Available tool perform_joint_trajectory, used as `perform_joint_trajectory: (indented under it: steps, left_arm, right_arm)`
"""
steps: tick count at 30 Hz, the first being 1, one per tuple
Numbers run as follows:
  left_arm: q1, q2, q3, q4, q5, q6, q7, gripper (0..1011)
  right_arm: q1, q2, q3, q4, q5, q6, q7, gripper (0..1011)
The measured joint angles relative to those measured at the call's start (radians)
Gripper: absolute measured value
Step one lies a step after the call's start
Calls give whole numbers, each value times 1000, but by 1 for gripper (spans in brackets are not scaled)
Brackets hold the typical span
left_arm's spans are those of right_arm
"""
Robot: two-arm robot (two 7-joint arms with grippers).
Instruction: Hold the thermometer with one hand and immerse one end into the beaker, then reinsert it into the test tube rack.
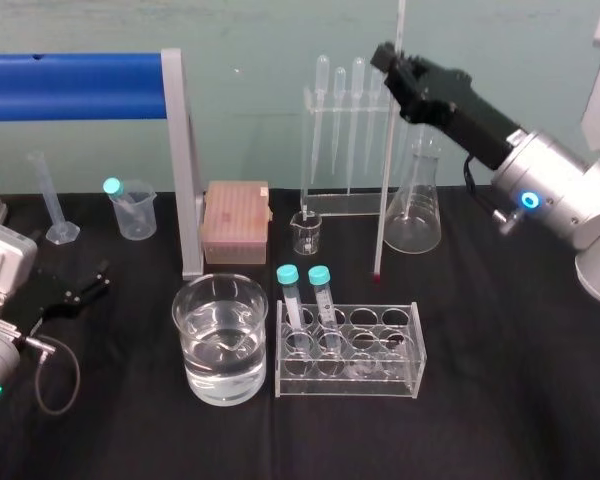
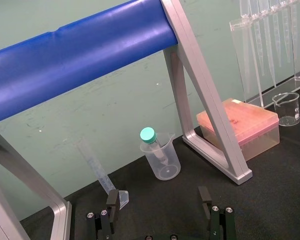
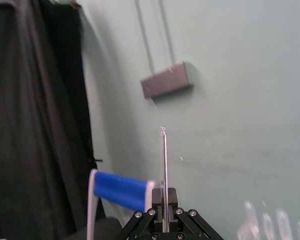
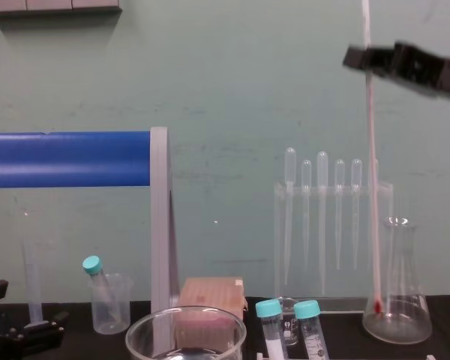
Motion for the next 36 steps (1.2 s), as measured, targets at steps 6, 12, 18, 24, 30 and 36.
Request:
perform_joint_trajectory:
  steps: [6, 12, 18, 24, 30, 36]
  left_arm:
    - [0, 0, 0, 0, 0, 0, 0, 1008]
    - [0, 0, 0, 0, 0, 0, 0, 1008]
    - [0, 0, 0, 0, 0, 0, 0, 1008]
    - [0, 0, 0, 0, 0, 0, 0, 1008]
    - [0, 0, 0, 0, 0, 0, 0, 1008]
    - [0, 0, 0, 0, 0, 0, 0, 1008]
  right_arm:
    - [38, -8, -22, 18, 9, -48, 55, 58]
    - [83, -32, -62, 50, 25, -81, 115, 58]
    - [117, -71, -99, 75, 32, -121, 148, 58]
    - [140, -105, -138, 99, 33, -146, 180, 58]
    - [158, -127, -179, 129, 36, -154, 223, 58]
    - [175, -146, -212, 166, 40, -160, 267, 58]
